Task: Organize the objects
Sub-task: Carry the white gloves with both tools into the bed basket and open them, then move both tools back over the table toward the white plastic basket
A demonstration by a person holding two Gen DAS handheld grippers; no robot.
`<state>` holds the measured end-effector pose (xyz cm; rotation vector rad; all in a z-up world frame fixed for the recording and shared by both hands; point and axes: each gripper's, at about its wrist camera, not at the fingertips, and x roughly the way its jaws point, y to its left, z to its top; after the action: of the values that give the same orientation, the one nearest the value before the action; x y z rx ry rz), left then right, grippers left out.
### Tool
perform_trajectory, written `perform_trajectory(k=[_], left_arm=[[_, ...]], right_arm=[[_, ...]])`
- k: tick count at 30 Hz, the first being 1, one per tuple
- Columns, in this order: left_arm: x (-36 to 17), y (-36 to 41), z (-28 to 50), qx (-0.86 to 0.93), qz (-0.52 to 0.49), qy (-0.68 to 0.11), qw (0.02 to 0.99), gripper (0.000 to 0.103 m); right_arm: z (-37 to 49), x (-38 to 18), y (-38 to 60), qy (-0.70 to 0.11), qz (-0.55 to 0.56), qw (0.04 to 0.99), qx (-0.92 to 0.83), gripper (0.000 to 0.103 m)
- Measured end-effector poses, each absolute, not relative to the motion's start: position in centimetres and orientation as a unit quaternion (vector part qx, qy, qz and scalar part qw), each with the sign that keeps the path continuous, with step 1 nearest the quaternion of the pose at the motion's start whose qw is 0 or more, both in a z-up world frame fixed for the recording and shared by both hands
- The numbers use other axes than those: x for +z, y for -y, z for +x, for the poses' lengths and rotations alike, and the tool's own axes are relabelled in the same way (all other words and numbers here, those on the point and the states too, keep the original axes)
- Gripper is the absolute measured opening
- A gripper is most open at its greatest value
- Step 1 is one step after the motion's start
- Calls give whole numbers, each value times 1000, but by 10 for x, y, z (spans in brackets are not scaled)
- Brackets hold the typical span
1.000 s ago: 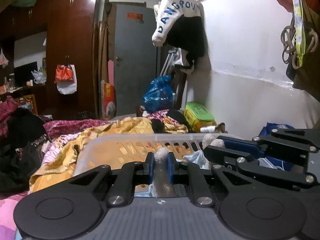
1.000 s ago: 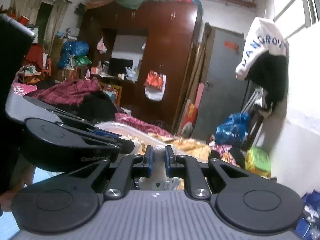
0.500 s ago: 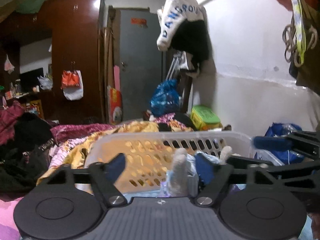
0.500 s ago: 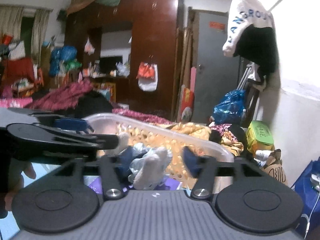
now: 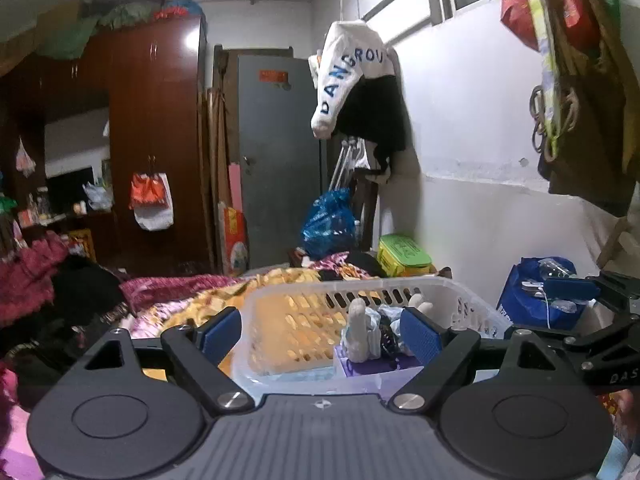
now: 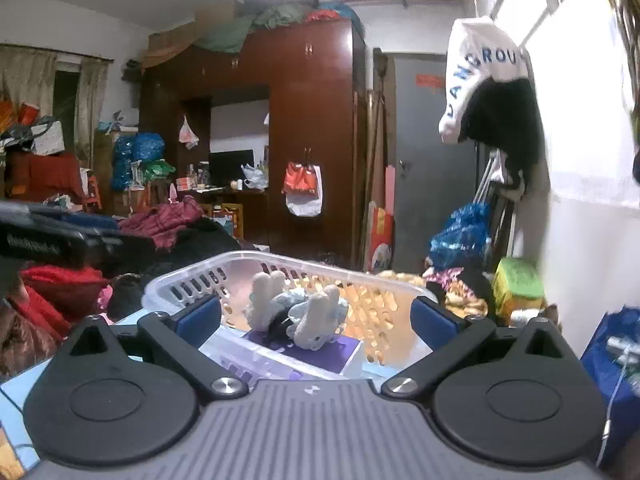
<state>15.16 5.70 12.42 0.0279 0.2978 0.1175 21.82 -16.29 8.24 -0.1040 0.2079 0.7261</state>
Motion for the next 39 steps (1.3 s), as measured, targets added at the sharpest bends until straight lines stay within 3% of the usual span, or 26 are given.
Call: perform_trajectory(k=[9,22,39], left_arm=[[146,-28,107,67,71,-145,985,89],[7,-33,91,15,13,-193,981,89],[-45,-3,58,0,22,-199,980,89]], right_arm=[[190,93,181,-83,-31,929,359,103],[194,-36,213,-142,57,922,357,103],[192,-53,199,-136,21,929,344,102]])
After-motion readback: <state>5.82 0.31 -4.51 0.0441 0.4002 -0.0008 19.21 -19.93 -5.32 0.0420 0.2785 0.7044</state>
